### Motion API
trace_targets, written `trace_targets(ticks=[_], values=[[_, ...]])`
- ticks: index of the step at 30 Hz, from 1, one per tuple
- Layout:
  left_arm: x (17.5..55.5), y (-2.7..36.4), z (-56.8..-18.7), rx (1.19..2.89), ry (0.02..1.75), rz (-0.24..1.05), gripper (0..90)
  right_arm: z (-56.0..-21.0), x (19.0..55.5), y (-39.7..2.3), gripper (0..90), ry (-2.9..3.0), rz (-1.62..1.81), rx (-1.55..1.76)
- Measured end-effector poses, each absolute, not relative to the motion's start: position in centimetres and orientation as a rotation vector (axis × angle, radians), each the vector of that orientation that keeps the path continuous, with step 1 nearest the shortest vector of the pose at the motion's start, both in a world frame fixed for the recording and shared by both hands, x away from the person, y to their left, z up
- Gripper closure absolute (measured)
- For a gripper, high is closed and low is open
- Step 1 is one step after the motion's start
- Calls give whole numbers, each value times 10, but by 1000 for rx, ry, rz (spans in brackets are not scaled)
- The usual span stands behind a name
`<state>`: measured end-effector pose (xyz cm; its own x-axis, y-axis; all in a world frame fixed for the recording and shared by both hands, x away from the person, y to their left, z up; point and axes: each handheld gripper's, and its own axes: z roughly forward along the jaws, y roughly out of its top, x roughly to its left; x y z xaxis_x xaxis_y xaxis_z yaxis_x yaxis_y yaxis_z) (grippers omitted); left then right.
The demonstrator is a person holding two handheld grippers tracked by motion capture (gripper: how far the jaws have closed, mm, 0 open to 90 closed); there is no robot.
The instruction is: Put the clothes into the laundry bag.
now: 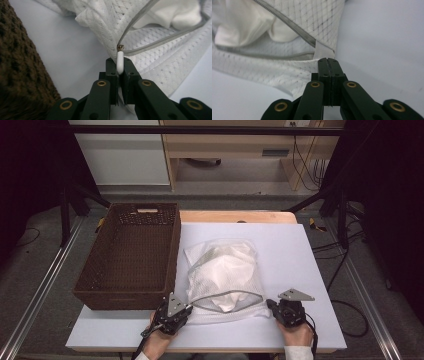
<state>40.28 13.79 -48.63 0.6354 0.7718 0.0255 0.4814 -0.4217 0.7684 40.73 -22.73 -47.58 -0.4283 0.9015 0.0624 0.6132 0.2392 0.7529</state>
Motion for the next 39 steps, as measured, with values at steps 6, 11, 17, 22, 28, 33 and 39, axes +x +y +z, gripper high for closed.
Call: trace_targets(ticks=[6,11,17,22,28,33,39], values=[[403,138,-487,2101,961,484,833,-478,392,-221,777,2152,1018,1359],[403,138,-487,2101,962,477,830,-460,387,-205,567,2080,1162,1194],[402,137,-487,2111,955,493,831,-454,396,-156,701,2220,1283,1075],[401,136,-487,2119,946,510,836,-469,418,-121,861,2322,1227,1070],[398,133,-486,2149,911,543,846,-485,454,-93,900,2276,1092,1104],[393,134,-484,2179,881,521,850,-488,472,-90,900,2148,1034,1176],[393,136,-484,2178,875,502,849,-487,481,-101,887,2095,1038,1258]])
